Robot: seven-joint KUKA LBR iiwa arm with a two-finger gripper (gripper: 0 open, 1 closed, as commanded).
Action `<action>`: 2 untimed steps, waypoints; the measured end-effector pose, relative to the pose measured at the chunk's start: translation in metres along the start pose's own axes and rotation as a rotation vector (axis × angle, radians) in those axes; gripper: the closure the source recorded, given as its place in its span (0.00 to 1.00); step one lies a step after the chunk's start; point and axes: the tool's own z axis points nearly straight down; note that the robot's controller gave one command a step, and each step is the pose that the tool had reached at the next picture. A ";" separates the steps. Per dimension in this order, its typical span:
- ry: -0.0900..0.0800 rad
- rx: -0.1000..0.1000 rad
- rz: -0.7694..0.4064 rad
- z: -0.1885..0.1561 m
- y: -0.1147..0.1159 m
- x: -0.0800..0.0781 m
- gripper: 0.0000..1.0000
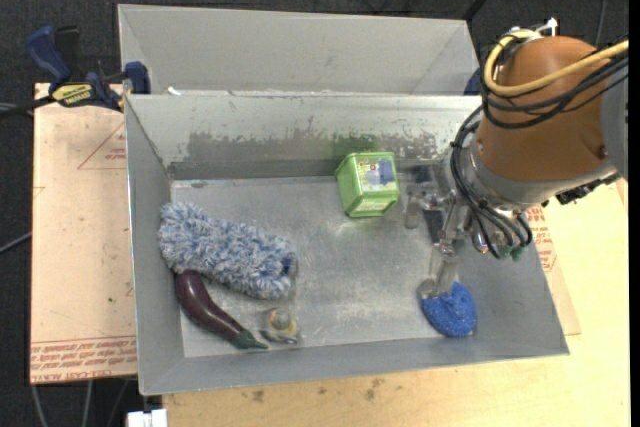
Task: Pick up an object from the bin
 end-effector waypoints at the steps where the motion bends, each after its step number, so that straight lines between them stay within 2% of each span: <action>1: -0.008 0.000 -0.001 -0.004 0.000 -0.001 0.00; 2: -0.011 0.001 -0.123 0.059 -0.032 0.001 0.00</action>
Offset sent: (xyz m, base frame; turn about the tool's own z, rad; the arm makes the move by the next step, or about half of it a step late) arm -0.0083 -0.0912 -0.1733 -0.3399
